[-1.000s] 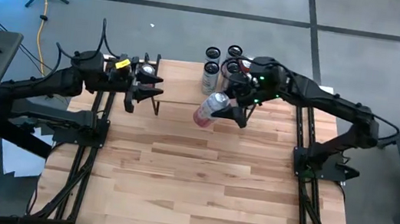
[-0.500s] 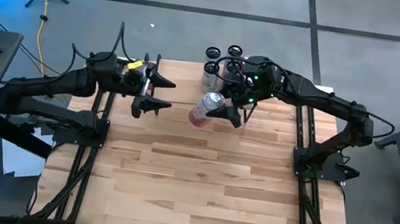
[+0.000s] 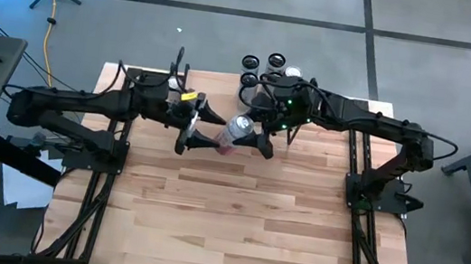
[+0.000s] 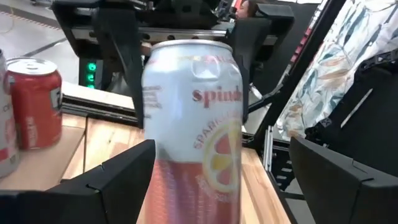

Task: Place canned beverage on shelf
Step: Put the right silver soda can on the shelf

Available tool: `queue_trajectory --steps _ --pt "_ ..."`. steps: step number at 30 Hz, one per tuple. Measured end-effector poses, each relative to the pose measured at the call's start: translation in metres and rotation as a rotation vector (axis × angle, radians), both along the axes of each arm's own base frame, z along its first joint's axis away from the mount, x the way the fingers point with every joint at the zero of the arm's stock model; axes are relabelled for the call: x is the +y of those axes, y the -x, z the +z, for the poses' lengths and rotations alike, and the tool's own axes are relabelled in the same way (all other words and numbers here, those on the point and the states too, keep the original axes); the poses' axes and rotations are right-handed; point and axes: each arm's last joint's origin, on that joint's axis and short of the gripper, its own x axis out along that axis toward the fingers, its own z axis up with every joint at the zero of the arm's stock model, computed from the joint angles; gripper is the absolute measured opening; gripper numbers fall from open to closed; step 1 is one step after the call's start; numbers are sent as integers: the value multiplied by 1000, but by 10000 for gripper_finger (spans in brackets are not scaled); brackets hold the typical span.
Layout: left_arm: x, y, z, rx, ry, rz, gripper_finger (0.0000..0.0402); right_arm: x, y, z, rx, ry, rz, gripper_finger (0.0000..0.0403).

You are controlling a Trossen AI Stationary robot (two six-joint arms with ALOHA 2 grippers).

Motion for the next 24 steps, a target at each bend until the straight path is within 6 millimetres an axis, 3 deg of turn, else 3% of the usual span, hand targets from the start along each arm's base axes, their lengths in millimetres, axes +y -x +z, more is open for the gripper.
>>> queue_trajectory --steps 14,24 --pt "-3 -37 -20 -27 30 -53 333 9 -7 -2 -24 17 44 278" --pt "-3 -40 -30 32 -15 -78 324 8 -6 -5 -4 33 50 278"
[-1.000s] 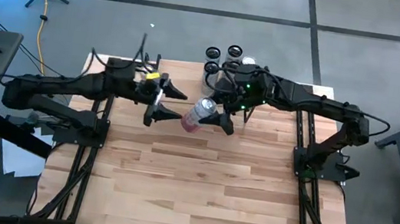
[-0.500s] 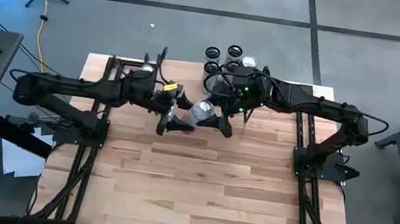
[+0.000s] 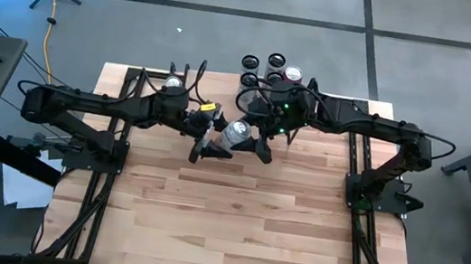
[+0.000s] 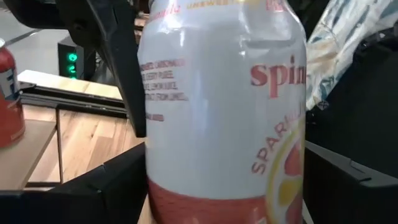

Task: Place canned beverage on shelf
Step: Put the right silver soda can on the shelf

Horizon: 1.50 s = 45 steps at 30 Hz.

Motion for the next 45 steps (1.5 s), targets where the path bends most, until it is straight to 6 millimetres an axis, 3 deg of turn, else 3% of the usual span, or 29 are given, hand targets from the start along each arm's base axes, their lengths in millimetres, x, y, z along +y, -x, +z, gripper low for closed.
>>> queue_trajectory --steps 8,16,24,30,39,42,45 --pt "1 0 0 -3 -21 -18 229 1 0 1 -12 9 17 278" --pt "4 1 0 -5 -30 -12 228 3 0 2 -16 -4 3 324" --pt "11 8 -5 73 -32 10 228 -8 9 9 -18 -21 -40 332" --pt "24 39 10 108 -98 113 228 -21 42 30 -30 -39 -114 333" --pt "30 103 44 45 -274 525 228 -21 79 47 -16 -21 -241 334" --pt "30 109 34 -47 -272 596 228 -20 87 52 -31 -11 -259 334" --pt "32 107 7 -142 -210 672 228 -19 91 55 -42 -20 -269 334"
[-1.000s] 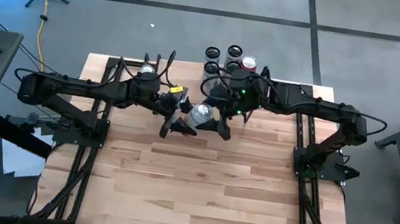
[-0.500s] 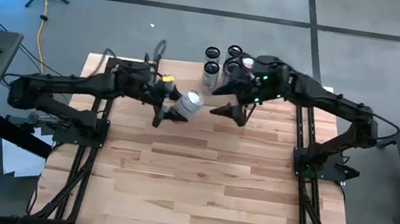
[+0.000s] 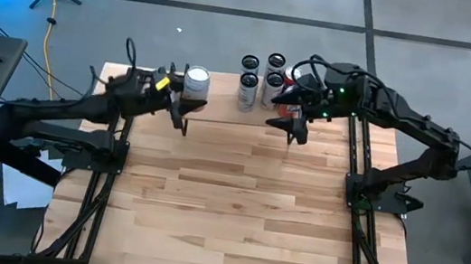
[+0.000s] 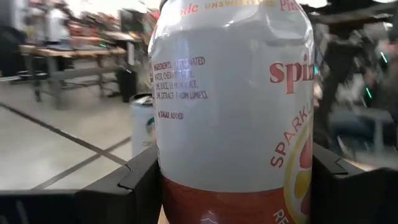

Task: Place canned beverage on shelf
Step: Put the right silver soda can on the shelf

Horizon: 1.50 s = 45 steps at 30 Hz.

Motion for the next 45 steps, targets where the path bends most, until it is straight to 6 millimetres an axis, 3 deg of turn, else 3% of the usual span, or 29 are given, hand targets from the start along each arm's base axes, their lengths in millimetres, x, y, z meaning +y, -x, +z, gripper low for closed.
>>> queue_trajectory --steps 3,7,13,21,25,31,39,45 --pt "3 -4 -30 -101 38 79 228 0 2 1 -1 -15 -11 335" --pt "2 -15 -52 -150 66 165 228 0 2 1 -3 -14 -16 335" --pt "-5 -42 -67 -1 9 316 228 -1 2 1 -4 -6 -60 335" --pt "-11 -64 -94 46 71 607 228 -1 2 1 -4 -10 -62 335" --pt "-9 -74 -110 45 92 648 228 -1 1 1 -3 -10 -62 335" --pt "-7 -85 -124 35 85 693 228 -1 1 1 -4 -43 -77 335" --pt "-7 -88 -129 93 41 689 286 0 1 1 -4 -50 -75 335" --pt "-11 -89 -129 107 37 628 295 0 1 1 -3 -41 -71 334"
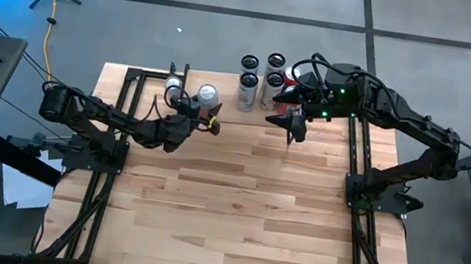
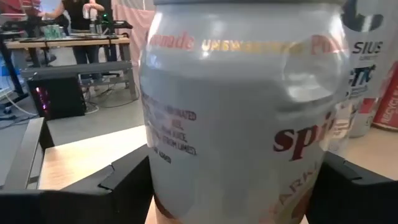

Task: Place canned beverage on shelf
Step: Put the right silver soda can on the shelf

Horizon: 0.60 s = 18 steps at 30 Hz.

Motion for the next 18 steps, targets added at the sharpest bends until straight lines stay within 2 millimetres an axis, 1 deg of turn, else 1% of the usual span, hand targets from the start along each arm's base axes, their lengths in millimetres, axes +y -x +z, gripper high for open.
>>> queue_trajectory --steps 11,15,18 --pt "-3 -1 -1 79 -36 -29 297 0 0 0 1 -2 -14 334" --pt "-3 2 3 80 -40 -31 298 0 0 0 1 -5 -15 334" --pt "-3 4 10 48 -43 -36 298 0 0 0 1 -5 -16 334"
